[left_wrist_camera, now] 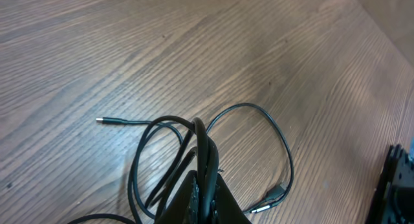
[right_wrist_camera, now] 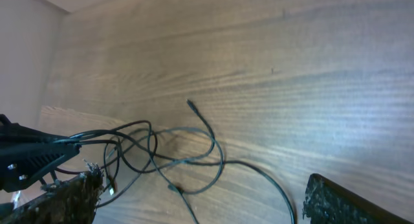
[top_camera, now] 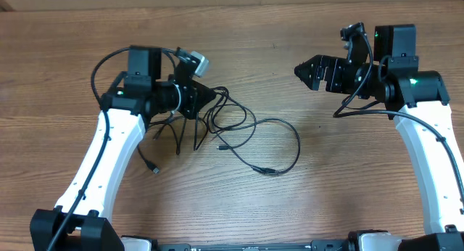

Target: Untangle cables

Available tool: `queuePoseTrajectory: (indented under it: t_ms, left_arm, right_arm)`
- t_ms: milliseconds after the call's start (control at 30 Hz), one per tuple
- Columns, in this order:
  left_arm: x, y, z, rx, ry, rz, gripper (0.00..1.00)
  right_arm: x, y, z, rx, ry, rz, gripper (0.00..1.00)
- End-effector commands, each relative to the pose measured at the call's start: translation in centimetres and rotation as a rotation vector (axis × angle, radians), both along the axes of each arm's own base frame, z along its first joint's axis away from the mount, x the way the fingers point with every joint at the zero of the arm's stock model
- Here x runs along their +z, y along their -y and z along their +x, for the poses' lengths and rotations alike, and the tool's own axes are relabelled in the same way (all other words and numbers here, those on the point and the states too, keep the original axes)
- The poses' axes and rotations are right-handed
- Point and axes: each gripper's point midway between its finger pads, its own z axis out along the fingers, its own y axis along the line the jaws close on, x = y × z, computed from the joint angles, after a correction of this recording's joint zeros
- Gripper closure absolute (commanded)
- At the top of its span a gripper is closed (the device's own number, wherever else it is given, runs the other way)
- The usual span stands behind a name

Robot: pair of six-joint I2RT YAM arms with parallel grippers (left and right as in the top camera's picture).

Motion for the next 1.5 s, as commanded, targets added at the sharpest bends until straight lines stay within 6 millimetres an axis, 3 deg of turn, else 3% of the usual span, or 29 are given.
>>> queuePoseTrajectory:
  t_ms: [0, 267, 367, 467, 567, 733, 833, 900, 1033, 1167, 1267, 1467]
  left_arm:
    - [0.2, 0.4, -0.1, -0.009, 0.031, 0.046, 0.96]
    - [-0.8, -0.3, -0.7, 0.033, -0.039, 0.076, 0.96]
    - [-1.6, -2.0, 0.2, 0.155, -0.069, 0.143, 0.96]
    - [-0.7, -3.4, 1.5, 0.232, -0.043, 0.188, 0.96]
    - [2.2, -5.0, 2.9, 0.289, 0.027, 0.258, 0.96]
    - [12.0, -9.5, 5.5, 0.467, 0.253, 0.436, 0.96]
    - [17.8, -11.0, 5.6, 0.519, 0.387, 0.476, 0.96]
    - [20.3, -12.1, 5.5, 0.572, 0.436, 0.5, 0.96]
    - [23.3, -13.5, 5.2, 0.631, 0.515, 0.549, 0.96]
    - [24.3, -14.5, 5.3, 0.666, 0.551, 0.599, 0.96]
    - [24.2, -13.8, 5.3, 0.608, 0.565, 0.605, 0.96]
    - [21.8, -7.2, 5.4, 0.362, 0.519, 0.449, 0.96]
  right_arm:
    - [0.4, 0.9, -0.1, -0.032, 0.003, -0.048, 0.0]
    - [-2.2, 3.8, -1.5, -0.126, -0.106, -0.2, 0.0]
    - [-2.8, 4.2, -1.8, -0.137, -0.135, -0.224, 0.0]
    - [-3.2, 4.2, -2.0, -0.135, -0.154, -0.228, 0.0]
    - [-3.5, 4.2, -2.1, -0.134, -0.164, -0.229, 0.0]
    - [-3.6, 4.2, -2.1, -0.134, -0.167, -0.229, 0.0]
    - [-3.6, 4.2, -2.2, -0.133, -0.168, -0.229, 0.0]
    - [-3.6, 4.2, -2.2, -0.133, -0.169, -0.229, 0.0]
    - [-3.7, 4.2, -2.3, -0.133, -0.174, -0.229, 0.0]
    - [-3.7, 4.2, -2.3, -0.133, -0.175, -0.23, 0.0]
    - [-3.7, 4.2, -2.3, -0.133, -0.173, -0.23, 0.0]
    - [-3.4, 4.2, -1.8, -0.135, -0.15, -0.227, 0.0]
